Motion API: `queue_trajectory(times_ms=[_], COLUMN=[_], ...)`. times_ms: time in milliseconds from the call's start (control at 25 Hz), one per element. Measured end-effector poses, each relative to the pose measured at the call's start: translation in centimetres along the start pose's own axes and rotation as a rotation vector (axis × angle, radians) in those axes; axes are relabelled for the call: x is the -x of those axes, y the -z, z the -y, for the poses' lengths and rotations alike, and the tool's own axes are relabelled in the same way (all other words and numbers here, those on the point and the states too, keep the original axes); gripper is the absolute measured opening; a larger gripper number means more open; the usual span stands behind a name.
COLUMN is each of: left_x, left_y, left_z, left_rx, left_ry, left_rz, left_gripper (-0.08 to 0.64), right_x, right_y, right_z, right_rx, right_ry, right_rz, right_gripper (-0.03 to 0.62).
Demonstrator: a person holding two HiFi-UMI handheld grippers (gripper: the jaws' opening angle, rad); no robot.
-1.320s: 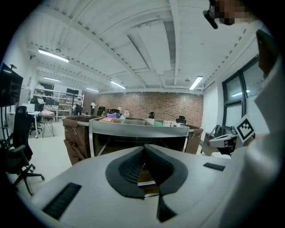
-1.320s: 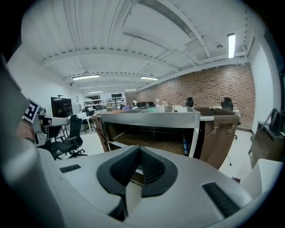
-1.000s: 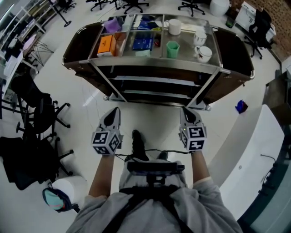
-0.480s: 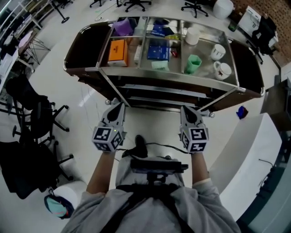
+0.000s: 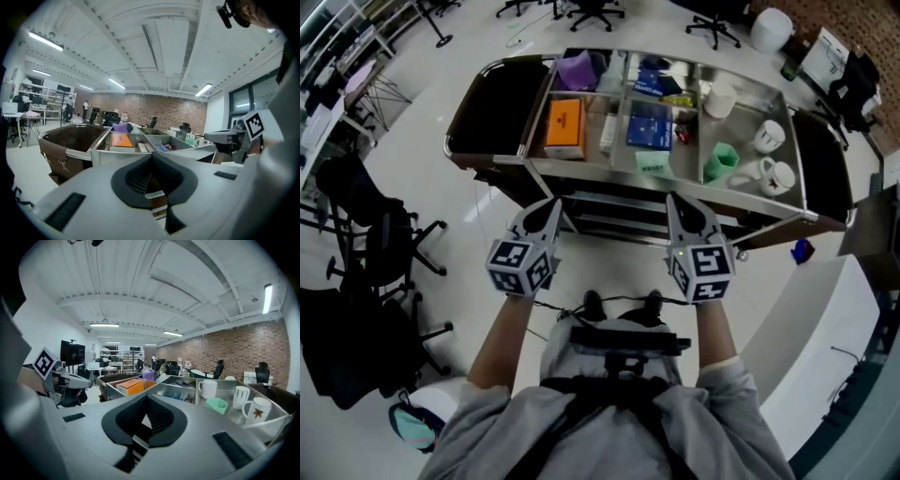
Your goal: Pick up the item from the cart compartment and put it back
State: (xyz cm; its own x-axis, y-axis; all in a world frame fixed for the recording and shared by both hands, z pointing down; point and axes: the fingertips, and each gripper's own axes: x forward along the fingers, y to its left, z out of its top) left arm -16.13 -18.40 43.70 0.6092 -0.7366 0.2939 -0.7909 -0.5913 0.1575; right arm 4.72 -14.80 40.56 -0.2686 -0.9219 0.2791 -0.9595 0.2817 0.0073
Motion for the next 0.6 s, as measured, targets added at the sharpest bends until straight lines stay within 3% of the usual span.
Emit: queue_trajectory(times_ms=[280,520,600], left_x=[-3.9,-8.0,-9.3], left_y=[-3.7,-5.1,-5.2], left_z=[-2.1,-4.2,-4.6], left_rx=[-0.030,-0.019,-0.018], left_ry=[-0.024,-0.010,0.005], left_rz=[-0.046,-0.141,-0.185], left_gripper=[0.005,0.008,0.101], right_x=[-5.7,-9.9,-10.9], right_y=[-3.1,-4.8,-5.5], right_z=[0.5,1.4,1.7], right_rx=[0.057,0.067,0.071], right_ry=[-0.097,-0.136,-0.141], right_rz=[-0.021,-0.026,-0.023], right_gripper=[0.009,0.009,0.009])
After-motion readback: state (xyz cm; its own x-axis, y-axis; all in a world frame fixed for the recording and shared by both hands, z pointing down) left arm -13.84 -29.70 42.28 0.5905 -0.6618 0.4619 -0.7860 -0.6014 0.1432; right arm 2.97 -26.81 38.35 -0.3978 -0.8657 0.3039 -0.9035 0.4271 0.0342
